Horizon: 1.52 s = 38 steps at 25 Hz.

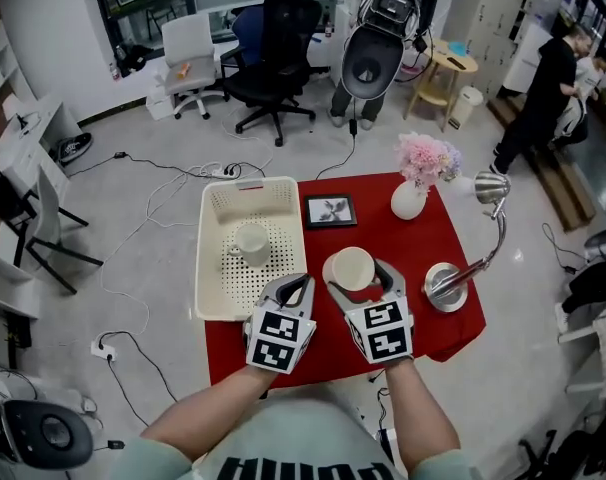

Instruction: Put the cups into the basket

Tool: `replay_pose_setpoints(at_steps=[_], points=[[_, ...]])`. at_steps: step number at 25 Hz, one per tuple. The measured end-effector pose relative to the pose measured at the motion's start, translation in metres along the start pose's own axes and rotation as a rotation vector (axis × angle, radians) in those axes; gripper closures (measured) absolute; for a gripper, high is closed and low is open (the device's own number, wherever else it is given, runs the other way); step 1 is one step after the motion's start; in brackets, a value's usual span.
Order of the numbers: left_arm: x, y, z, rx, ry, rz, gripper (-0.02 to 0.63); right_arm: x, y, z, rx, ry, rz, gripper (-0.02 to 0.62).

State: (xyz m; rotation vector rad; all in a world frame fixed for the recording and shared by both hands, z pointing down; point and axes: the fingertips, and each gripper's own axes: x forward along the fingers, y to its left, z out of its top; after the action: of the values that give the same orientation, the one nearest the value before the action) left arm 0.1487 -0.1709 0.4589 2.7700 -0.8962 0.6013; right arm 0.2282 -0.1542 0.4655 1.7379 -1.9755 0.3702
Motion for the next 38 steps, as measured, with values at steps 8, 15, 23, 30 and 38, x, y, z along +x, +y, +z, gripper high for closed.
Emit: replay_pose_setpoints(at_steps=[8, 15, 23, 30, 38], points=[[-0.045, 0.052, -0.011, -0.054, -0.019, 0.092, 0.603, 0.006, 0.066, 0.042, -0.089, -0.046, 0.091, 0.206], [-0.082, 0.106, -0.025, -0.111, -0.028, 0.189, 0.603, 0.03, 0.117, 0.063, -0.143, -0.037, 0.182, 0.206], [-0.108, 0.151, -0.035, -0.148, -0.037, 0.269, 0.603, 0.066, 0.162, 0.064, -0.22, 0.025, 0.302, 0.206], [-0.117, 0.177, -0.043, -0.173, -0.028, 0.317, 0.603, 0.091, 0.186, 0.057, -0.283, 0.075, 0.39, 0.206], [-0.115, 0.2, -0.046, -0.195, -0.022, 0.348, 0.603, 0.116, 0.211, 0.039, -0.425, 0.14, 0.543, 0.206]])
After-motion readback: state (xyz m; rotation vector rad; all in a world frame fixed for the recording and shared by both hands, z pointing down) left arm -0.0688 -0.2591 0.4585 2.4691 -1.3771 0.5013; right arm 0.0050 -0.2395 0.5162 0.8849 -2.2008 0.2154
